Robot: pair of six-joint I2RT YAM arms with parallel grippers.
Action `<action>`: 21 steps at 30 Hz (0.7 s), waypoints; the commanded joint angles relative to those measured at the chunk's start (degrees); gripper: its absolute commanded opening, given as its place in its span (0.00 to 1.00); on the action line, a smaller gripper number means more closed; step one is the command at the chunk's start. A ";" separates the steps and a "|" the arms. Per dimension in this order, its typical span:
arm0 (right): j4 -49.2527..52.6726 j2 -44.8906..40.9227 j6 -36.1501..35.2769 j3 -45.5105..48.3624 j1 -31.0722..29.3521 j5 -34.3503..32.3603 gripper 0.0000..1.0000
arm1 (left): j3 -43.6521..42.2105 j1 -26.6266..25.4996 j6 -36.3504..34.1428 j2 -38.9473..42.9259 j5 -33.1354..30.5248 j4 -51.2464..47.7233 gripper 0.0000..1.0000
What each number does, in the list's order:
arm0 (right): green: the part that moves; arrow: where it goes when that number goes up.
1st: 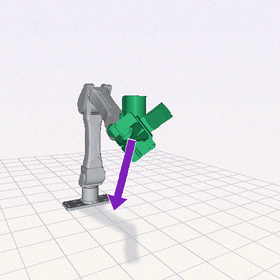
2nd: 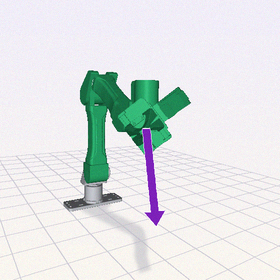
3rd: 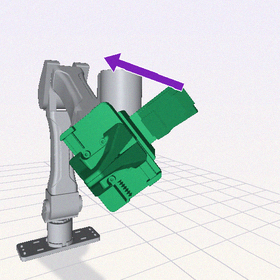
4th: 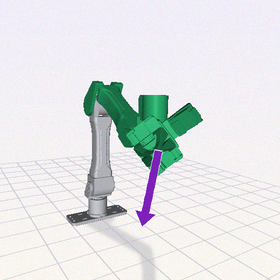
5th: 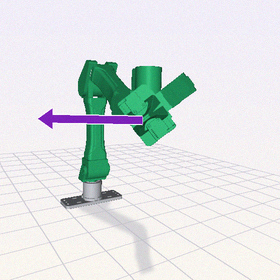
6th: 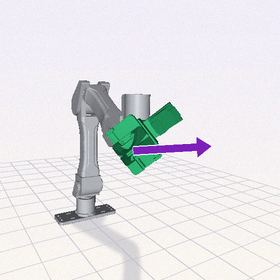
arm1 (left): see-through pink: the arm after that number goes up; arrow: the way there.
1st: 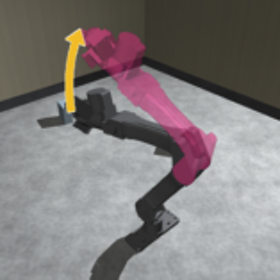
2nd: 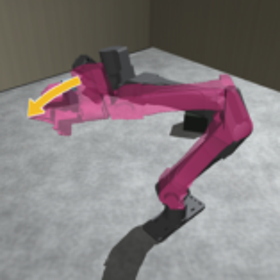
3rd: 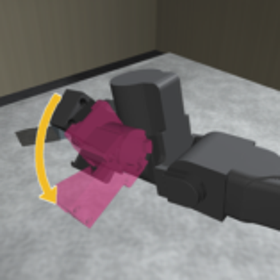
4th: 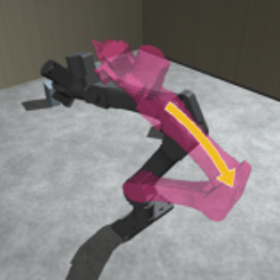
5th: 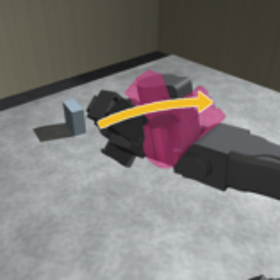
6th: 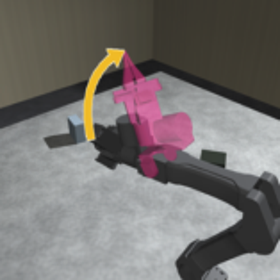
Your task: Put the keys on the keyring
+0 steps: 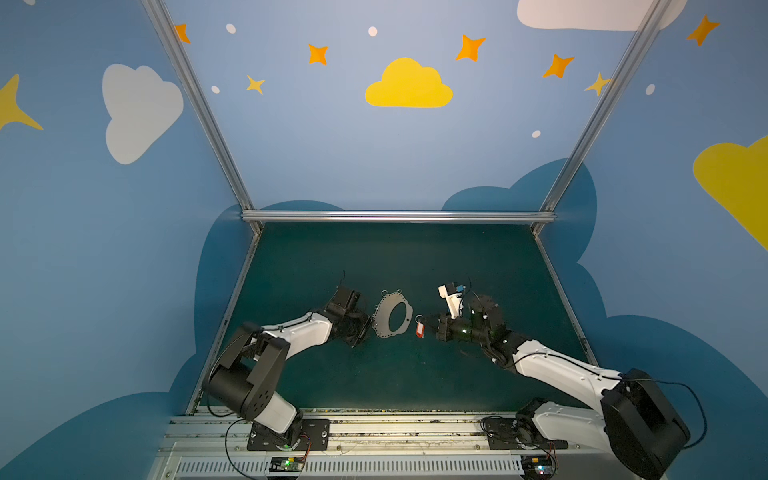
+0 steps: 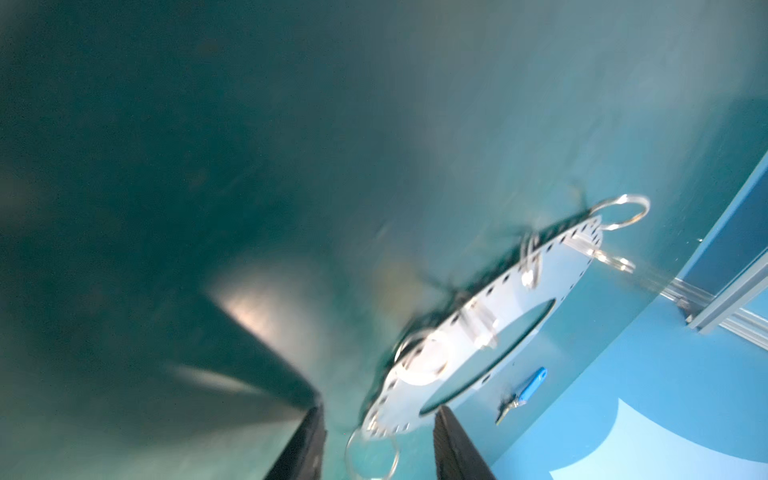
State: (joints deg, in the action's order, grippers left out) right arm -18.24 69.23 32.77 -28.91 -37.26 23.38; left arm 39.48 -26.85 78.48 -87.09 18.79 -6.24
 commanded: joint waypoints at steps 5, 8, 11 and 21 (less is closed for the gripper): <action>-2.28 0.82 0.49 -0.01 -0.63 0.27 0.00 | -0.86 -2.36 4.08 5.48 -1.16 -3.45 0.48; -2.03 1.08 0.45 -0.02 -0.80 0.27 0.00 | 0.62 -3.40 2.03 4.40 -0.47 -4.73 0.49; -1.86 0.70 0.38 0.22 -0.89 0.27 0.00 | 2.80 -4.22 -1.47 1.70 0.59 -7.84 0.50; -0.91 -0.86 0.10 0.12 -0.82 -0.50 0.00 | 11.37 -3.70 -12.37 -8.18 2.69 -15.37 0.42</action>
State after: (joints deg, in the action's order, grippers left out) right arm -18.98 69.71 32.77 -28.91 -37.87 23.35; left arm 48.38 -30.76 71.40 -93.82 20.97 -17.08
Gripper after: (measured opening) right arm 0.058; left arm 0.431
